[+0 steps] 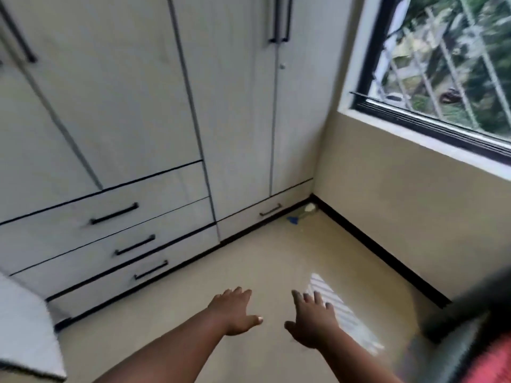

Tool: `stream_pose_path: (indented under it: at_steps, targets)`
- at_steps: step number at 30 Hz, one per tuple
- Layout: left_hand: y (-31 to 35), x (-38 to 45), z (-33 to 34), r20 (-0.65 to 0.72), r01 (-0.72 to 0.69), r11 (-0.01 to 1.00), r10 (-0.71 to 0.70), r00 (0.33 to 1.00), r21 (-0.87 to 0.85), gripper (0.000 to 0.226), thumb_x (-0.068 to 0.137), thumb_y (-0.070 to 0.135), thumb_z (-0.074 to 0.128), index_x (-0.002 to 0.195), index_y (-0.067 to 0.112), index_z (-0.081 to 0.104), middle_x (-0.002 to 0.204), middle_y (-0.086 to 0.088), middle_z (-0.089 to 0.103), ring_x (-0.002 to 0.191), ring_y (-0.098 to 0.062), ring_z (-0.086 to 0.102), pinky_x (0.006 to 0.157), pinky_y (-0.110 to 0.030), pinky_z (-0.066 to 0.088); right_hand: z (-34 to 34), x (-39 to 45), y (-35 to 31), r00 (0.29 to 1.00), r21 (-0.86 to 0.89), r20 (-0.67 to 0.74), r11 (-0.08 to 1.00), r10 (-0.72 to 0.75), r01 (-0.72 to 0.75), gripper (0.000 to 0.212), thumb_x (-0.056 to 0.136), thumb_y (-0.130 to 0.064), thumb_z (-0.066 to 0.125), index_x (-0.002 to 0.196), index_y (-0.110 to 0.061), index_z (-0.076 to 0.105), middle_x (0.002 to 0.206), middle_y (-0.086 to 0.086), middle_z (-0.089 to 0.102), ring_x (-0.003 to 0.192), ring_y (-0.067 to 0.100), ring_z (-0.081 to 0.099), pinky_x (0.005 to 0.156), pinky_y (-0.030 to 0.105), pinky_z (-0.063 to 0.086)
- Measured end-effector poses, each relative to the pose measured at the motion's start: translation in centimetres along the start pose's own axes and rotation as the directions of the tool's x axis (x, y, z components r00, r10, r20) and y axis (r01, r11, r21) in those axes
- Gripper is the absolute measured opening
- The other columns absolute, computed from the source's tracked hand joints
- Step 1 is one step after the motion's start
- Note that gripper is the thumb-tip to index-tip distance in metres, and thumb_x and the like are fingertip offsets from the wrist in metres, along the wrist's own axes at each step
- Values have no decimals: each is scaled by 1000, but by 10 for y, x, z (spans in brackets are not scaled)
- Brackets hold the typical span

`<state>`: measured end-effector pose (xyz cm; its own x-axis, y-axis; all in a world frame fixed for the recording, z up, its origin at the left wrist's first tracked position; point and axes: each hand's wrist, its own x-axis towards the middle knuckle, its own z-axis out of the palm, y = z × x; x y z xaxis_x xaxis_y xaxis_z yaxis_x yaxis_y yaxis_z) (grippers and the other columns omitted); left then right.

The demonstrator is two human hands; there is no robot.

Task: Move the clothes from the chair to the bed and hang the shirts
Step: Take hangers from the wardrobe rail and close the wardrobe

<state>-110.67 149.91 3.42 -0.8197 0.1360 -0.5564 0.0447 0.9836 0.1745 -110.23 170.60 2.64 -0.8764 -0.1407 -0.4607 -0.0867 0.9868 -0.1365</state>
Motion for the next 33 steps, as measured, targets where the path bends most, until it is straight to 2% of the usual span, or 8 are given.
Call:
stream_pose_path:
  at_steps: [6,11,16,21,23,27,33]
  targets:
    - [-99,-80,-11,-136,146,977,-167,976,-156,85,89,67,43,155,21,16,162,-8,16,148,-27,18,118,-42,20,-6,-8,-123,965,-175,80,949,-250,261,80,92,-53,51,154,-20,13,160,10,22,150,34,3,117,53,14]
    - [-194,-139,3,-182,274,905,-344,921,-327,87,88,69,43,155,19,16,162,-7,18,147,-26,21,116,-42,24,-15,-27,-246,885,-299,104,834,-454,463,80,93,-53,51,155,-20,11,161,10,18,151,33,0,118,52,12]
    - [-298,-199,28,-168,332,866,-415,894,-373,86,89,69,42,154,19,17,160,-7,21,145,-28,24,114,-44,27,9,-53,-374,831,-374,134,749,-540,547,80,93,-52,51,154,-20,12,161,10,18,151,32,0,118,52,10]
    - [-416,-284,63,-146,404,853,-469,871,-331,84,88,69,44,152,19,23,156,-8,31,141,-29,31,109,-44,30,57,-93,-516,748,-454,272,605,-606,654,83,93,-51,53,155,-19,8,161,10,16,151,32,-2,119,52,8]
    - [-466,-320,84,-104,475,807,-538,837,-352,84,87,70,44,151,19,25,154,-8,34,139,-30,34,108,-45,30,72,-109,-578,677,-448,307,526,-669,723,84,93,-52,52,155,-20,7,161,9,17,151,32,-1,119,51,9]
    - [-548,-381,114,-64,615,679,-691,720,-400,85,87,73,40,151,19,23,152,-9,36,138,-31,34,109,-47,28,91,-135,-684,553,-399,333,417,-764,817,84,93,-54,50,156,-19,7,161,8,18,150,33,3,119,49,14]
    - [-629,-436,122,-104,667,557,-800,591,-496,88,87,72,39,154,20,14,158,-7,26,144,-30,25,115,-46,22,117,-146,-800,493,-330,359,386,-793,862,85,92,-56,51,156,-20,8,162,5,17,150,32,4,118,49,17]
